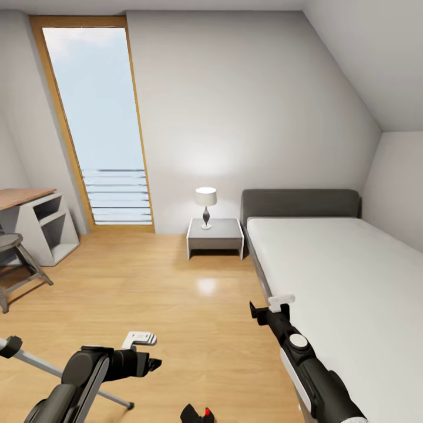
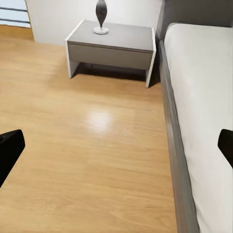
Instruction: Attach the digital camera to the camera tripod in the bedroom.
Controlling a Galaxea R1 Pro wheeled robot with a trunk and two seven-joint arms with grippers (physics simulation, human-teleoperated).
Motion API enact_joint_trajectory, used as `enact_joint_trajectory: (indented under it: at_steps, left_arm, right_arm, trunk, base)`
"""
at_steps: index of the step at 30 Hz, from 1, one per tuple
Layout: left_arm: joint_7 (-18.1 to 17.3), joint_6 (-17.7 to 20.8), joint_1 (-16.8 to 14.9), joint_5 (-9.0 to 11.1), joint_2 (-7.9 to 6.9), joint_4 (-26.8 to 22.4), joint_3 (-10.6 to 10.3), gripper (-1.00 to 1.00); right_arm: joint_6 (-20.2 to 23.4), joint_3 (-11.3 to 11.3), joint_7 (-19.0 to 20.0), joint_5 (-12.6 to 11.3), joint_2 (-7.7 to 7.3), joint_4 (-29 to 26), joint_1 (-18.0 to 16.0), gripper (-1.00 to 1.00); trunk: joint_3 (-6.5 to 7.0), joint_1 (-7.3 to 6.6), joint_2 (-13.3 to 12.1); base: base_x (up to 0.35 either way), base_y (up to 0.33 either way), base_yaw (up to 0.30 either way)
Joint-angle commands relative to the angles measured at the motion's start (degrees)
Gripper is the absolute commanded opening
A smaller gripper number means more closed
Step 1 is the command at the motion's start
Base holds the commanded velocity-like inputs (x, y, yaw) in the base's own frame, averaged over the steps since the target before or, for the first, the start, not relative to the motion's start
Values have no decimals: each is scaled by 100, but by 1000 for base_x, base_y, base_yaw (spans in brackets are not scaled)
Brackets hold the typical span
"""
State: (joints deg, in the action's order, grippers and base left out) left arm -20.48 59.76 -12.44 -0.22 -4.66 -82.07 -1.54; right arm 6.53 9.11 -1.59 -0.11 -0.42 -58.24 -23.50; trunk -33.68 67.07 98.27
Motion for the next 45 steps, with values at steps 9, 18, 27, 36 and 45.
enact_joint_trajectory:
  at_steps: [9, 18, 27, 36, 45]
  left_arm:
    - [-16, 24, -4, -19, -132, 6, -206, 100]
    - [-35, -64, -4, -22, -663, 143, -403, 100]
    - [-35, -1814, -4, -27, -752, 1142, -590, 100]
    - [-7, -2160, -4, -38, -823, 1370, -1739, 100]
    - [-1, -2162, -4, -39, -821, 1281, -1995, 100]
  right_arm:
    - [33, 12, -2, -5, -2, -4, -69, 100]
    - [19, 73, 8, -6, -2, 102, -68, 100]
    - [-1, 362, 1, -6, -2, 200, -69, 100]
    - [-11, 389, 1, -6, 122, 478, -70, 100]
    - [-23, 395, 1, -6, 158, 708, -71, 100]
  trunk:
    - [-168, 198, 366]
    - [-330, 396, 727]
    - [-491, 593, 1088]
    - [-653, 791, 1449]
    - [-815, 989, 1809]
  base:
    - [0, 0, 0]
    - [0, 0, 0]
    - [0, 0, 0]
    - [0, 0, 0]
    - [0, 0, 0]
